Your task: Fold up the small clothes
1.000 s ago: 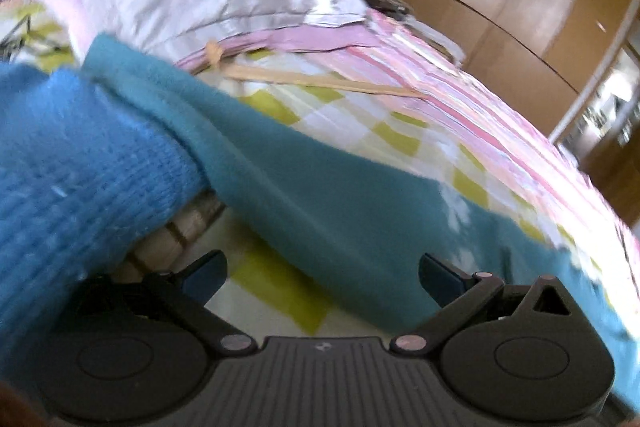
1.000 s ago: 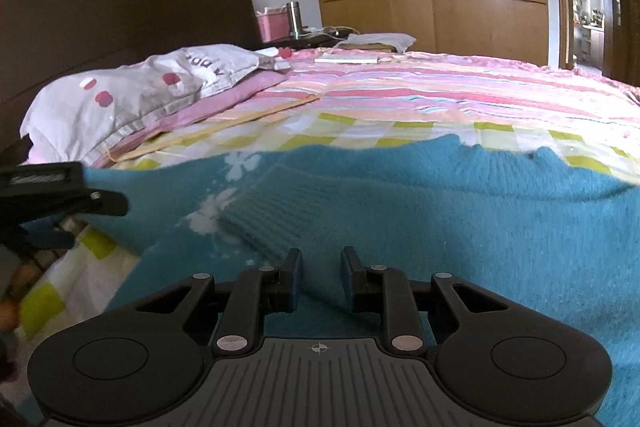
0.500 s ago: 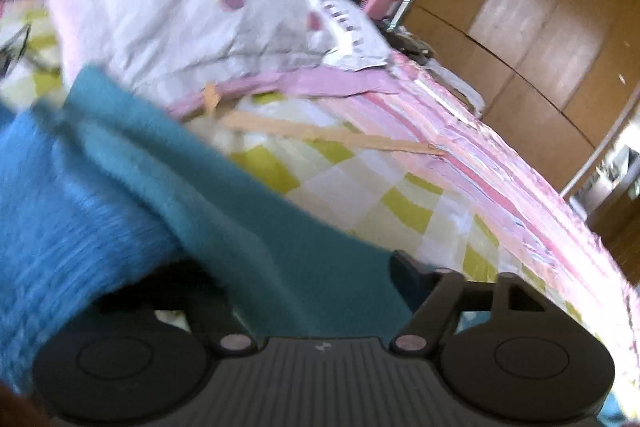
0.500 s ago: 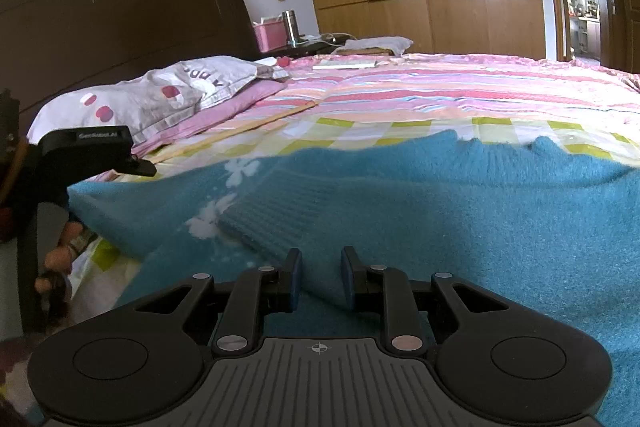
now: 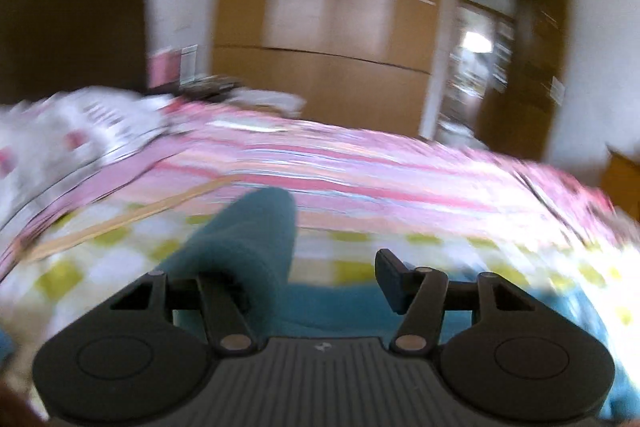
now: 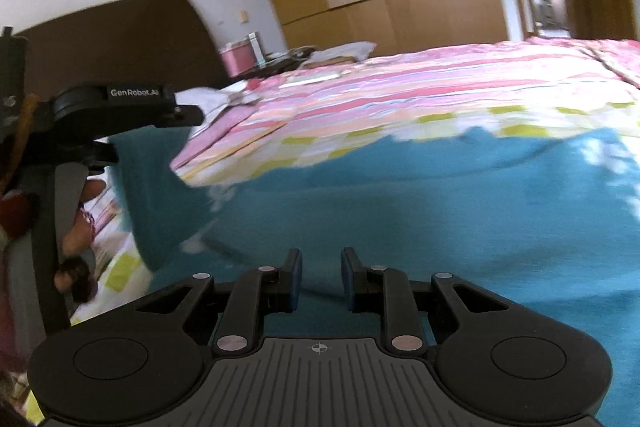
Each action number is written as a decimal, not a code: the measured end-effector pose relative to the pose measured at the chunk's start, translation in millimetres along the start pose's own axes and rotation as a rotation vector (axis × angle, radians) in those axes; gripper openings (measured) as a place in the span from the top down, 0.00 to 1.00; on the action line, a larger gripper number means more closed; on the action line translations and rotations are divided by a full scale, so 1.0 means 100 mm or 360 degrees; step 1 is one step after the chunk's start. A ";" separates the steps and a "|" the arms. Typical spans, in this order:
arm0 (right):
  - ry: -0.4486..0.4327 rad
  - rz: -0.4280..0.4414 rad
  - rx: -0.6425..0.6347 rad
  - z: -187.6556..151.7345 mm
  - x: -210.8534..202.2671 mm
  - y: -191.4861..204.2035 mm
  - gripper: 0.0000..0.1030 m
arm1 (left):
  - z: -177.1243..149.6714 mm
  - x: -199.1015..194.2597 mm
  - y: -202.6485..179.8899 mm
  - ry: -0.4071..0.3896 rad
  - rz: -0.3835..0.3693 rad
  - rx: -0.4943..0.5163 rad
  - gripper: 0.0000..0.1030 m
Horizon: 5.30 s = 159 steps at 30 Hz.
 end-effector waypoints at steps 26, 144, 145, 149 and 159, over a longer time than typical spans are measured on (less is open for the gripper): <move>0.0197 0.0194 -0.0393 0.56 0.40 0.53 0.65 | -0.92 -0.61 -0.16 0.0272 -0.0153 0.0284 0.22; 0.0209 -0.0500 0.0330 -0.45 -1.62 -1.14 0.74 | -1.58 -1.43 0.73 0.0710 -0.0013 0.0177 0.21; 0.0221 -0.0485 0.0341 -0.51 -1.69 -1.12 0.73 | -1.59 -1.46 0.74 0.0728 -0.0016 0.0168 0.21; 0.0271 -0.0455 0.0363 -0.69 -1.93 -1.08 0.71 | -1.62 -1.57 0.78 0.0795 -0.0011 0.0148 0.21; 0.0363 -0.0480 0.0341 -1.01 -2.48 -1.00 0.71 | -1.75 -1.82 0.69 0.0896 -0.0034 0.0261 0.21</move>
Point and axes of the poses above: each gripper's, at about its wrist camera, not at the fingertips, and x roughly the way its jaws point, y to its left, z to its top, the point moved 7 cm from there along x, roughly the way its jaws point, and after that the axes turned 4 degrees about z, right-handed, at the moved point
